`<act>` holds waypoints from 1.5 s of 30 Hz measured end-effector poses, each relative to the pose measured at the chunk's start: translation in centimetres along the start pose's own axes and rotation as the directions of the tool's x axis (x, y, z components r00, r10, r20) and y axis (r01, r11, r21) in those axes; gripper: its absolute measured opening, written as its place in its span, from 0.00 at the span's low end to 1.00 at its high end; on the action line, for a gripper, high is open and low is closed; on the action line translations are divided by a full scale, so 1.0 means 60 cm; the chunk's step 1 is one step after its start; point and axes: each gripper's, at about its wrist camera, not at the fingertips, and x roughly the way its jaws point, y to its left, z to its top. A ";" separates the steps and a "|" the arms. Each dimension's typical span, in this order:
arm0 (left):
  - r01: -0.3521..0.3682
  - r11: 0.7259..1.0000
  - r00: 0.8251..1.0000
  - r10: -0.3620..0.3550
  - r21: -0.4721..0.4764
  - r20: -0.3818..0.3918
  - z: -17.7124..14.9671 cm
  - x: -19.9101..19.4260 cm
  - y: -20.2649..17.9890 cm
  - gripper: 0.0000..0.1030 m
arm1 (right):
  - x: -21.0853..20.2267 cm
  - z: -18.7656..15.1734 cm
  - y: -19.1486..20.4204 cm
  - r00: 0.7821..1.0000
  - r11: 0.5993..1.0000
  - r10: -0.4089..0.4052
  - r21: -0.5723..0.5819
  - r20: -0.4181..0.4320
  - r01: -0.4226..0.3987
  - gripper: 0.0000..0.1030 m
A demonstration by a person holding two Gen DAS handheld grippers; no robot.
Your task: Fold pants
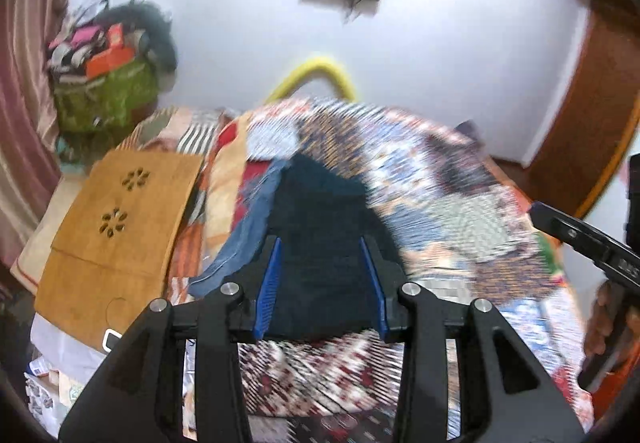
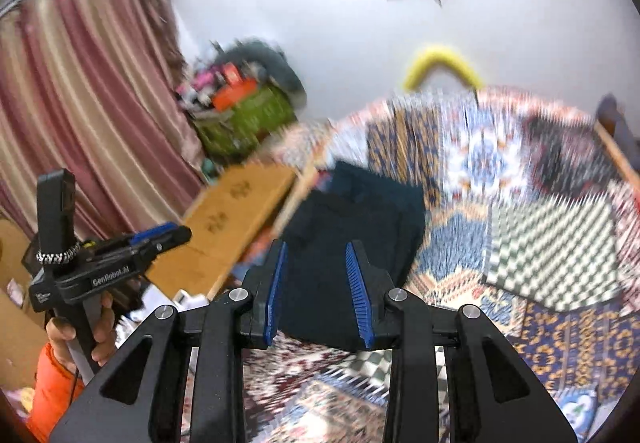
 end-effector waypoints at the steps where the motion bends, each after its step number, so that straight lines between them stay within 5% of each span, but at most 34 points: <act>1: 0.004 1.000 1.000 -0.005 0.011 0.027 -0.001 -0.032 -0.013 0.38 | -0.032 0.001 0.015 0.999 1.000 0.007 -0.014 0.035 -0.007 0.28; 6: 0.014 0.998 0.984 -0.026 0.069 0.176 -0.025 -0.188 -0.075 0.38 | -0.165 -0.016 0.093 0.983 0.995 0.036 -0.101 0.180 -0.018 0.28; 11: -0.070 0.991 0.944 0.029 0.113 0.328 -0.087 -0.311 -0.135 0.40 | -0.266 -0.065 0.167 0.952 0.981 0.044 -0.192 0.304 0.017 0.28; 13: -0.108 0.988 0.925 0.060 0.109 0.375 -0.117 -0.346 -0.152 0.48 | -0.291 -0.088 0.190 0.941 0.975 0.039 -0.217 0.336 0.038 0.31; 16: -0.145 0.984 0.899 0.089 0.101 0.429 -0.152 -0.384 -0.169 0.60 | -0.312 -0.117 0.213 0.932 0.971 0.038 -0.232 0.359 0.050 0.49; 21: -0.136 0.988 0.882 0.085 0.078 0.464 -0.192 -0.424 -0.180 0.92 | -0.325 -0.152 0.228 0.915 0.971 -0.014 -0.212 0.403 0.108 0.78; 25: -0.138 0.989 0.872 0.093 0.058 0.481 -0.204 -0.438 -0.178 1.00 | -0.335 -0.161 0.235 0.903 0.969 -0.050 -0.200 0.427 0.148 0.97; 29: -0.134 0.990 0.868 0.093 0.049 0.488 -0.214 -0.451 -0.178 1.00 | -0.344 -0.165 0.232 0.886 0.969 -0.086 -0.170 0.456 0.181 1.00; 45: -0.123 0.991 0.886 0.087 0.050 0.456 -0.218 -0.422 -0.173 1.00 | -0.354 -0.184 0.229 0.884 0.962 -0.111 -0.173 0.454 0.209 1.00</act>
